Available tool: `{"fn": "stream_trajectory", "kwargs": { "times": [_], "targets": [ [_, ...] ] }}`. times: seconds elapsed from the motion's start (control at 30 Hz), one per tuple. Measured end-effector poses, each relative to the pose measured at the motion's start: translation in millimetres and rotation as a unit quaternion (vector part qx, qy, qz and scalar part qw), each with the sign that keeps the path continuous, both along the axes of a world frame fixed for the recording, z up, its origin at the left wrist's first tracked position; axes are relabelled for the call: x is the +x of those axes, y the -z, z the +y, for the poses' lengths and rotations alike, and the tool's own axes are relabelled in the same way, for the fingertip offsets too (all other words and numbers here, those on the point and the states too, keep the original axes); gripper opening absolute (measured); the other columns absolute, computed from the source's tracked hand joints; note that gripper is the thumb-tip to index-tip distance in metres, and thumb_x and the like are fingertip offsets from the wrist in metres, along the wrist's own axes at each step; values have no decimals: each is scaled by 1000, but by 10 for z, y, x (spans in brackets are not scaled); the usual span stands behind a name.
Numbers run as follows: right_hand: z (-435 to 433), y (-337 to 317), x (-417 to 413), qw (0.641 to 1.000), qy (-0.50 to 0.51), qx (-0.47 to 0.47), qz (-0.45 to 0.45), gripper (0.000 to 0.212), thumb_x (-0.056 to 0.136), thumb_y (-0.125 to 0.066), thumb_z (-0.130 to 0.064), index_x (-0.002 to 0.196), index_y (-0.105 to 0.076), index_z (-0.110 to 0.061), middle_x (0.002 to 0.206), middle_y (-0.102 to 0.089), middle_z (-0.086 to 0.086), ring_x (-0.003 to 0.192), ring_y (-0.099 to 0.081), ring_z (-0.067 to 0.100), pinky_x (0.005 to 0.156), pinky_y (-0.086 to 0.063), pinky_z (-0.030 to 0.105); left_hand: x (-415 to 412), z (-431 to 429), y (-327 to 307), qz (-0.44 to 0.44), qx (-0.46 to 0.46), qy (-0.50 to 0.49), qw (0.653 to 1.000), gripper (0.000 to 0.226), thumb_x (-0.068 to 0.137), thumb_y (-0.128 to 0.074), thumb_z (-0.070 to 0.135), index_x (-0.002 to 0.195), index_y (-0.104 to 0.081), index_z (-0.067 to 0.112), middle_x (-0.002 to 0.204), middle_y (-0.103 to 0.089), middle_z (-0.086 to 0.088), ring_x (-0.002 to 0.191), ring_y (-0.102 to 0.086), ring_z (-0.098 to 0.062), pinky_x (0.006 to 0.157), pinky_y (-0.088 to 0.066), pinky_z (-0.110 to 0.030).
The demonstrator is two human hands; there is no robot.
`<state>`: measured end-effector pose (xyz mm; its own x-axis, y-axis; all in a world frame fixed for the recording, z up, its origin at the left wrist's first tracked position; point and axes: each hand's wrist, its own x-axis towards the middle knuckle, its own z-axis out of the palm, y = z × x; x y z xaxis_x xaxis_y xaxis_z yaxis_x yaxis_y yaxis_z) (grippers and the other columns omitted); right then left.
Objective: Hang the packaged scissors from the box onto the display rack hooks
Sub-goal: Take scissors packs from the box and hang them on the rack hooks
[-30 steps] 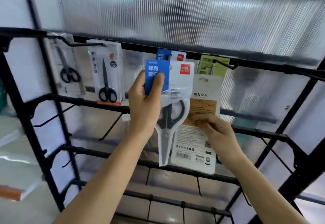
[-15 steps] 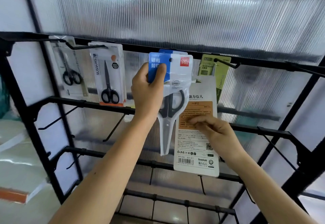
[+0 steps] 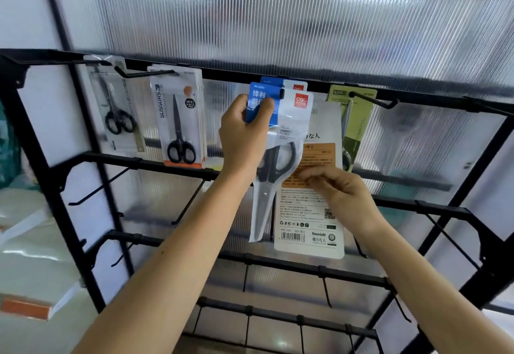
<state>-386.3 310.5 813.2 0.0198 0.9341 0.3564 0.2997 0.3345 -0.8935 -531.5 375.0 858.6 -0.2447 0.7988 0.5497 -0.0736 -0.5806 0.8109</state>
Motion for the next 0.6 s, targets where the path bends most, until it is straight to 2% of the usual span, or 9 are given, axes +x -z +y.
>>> {"fn": "stream_trajectory", "kwargs": {
  "times": [0.1, 0.2, 0.3, 0.37, 0.4, 0.47, 0.53, 0.6],
  "targets": [
    [85, -35, 3, 1000, 6, -2, 1, 26, 91, -51, -5, 82, -68, -22, 92, -68, -11, 82, -64, -5, 73, -49, 7, 32, 211, -2, 17, -25, -8, 1000, 28, 88, -59, 24, 81, -56, -3, 75, -60, -14, 68, -53, -18, 64, -43, -34],
    [188, -34, 33, 999, 32, 2, -12, 22, 92, -50, -5, 88, -67, -18, 98, -67, -7, 88, -62, -2, 71, -48, 4, 81, 408, -19, 56, -32, -28, 998, 32, 90, -57, 24, 62, -44, 15, 59, -49, 5, 49, -45, -1, 50, -33, -17],
    [272, 18, 94, 994, 85, 7, -65, 22, 93, -49, -5, 99, -66, -17, 104, -64, -7, 94, -59, 6, 67, -44, -1, 133, 548, -23, 94, -35, -54, 994, 32, 91, -55, 28, 63, -40, 21, 62, -49, 9, 48, -46, 2, 43, -29, -8],
    [298, 68, 149, 990, 111, 6, -92, 24, 93, -48, -3, 105, -64, -15, 105, -62, -8, 98, -56, 6, 68, -42, -4, 156, 645, -16, 115, -56, -76, 989, 18, 90, -57, 28, 79, -49, 17, 80, -58, 2, 63, -48, 0, 55, -37, -12],
    [297, 86, 172, 988, 120, 2, -100, 24, 93, -47, -2, 108, -63, -14, 104, -61, -9, 99, -55, 5, 69, -41, -4, 163, 673, -2, 124, -68, -85, 986, 15, 87, -60, 26, 95, -53, 15, 98, -59, -2, 78, -52, -5, 64, -42, -19],
    [274, 125, 202, 984, 136, 3, -116, 24, 93, -46, -1, 109, -60, -13, 104, -62, -7, 95, -56, 6, 68, -43, -2, 173, 644, 82, 166, -100, -117, 974, 52, 81, -65, 21, 127, -41, 21, 131, -42, -8, 110, -42, -18, 79, -42, -29],
    [227, 169, 190, 970, 173, 45, -166, 21, 91, -47, 1, 105, -58, -10, 101, -64, -2, 89, -58, 12, 71, -46, 6, 203, 446, 238, 206, -112, -125, 964, 72, 79, -67, 24, 139, -26, 24, 141, -25, -10, 125, -27, -26, 91, -39, -34],
    [173, 222, 108, 921, 229, 149, -279, 18, 86, -52, 5, 99, -57, -5, 98, -66, 8, 87, -58, 24, 76, -54, 31, 251, 138, 413, 221, -110, -9, 969, 58, 84, -63, 34, 134, -36, 23, 133, -38, -1, 124, -35, -20, 102, -34, -33]
  ]
}}
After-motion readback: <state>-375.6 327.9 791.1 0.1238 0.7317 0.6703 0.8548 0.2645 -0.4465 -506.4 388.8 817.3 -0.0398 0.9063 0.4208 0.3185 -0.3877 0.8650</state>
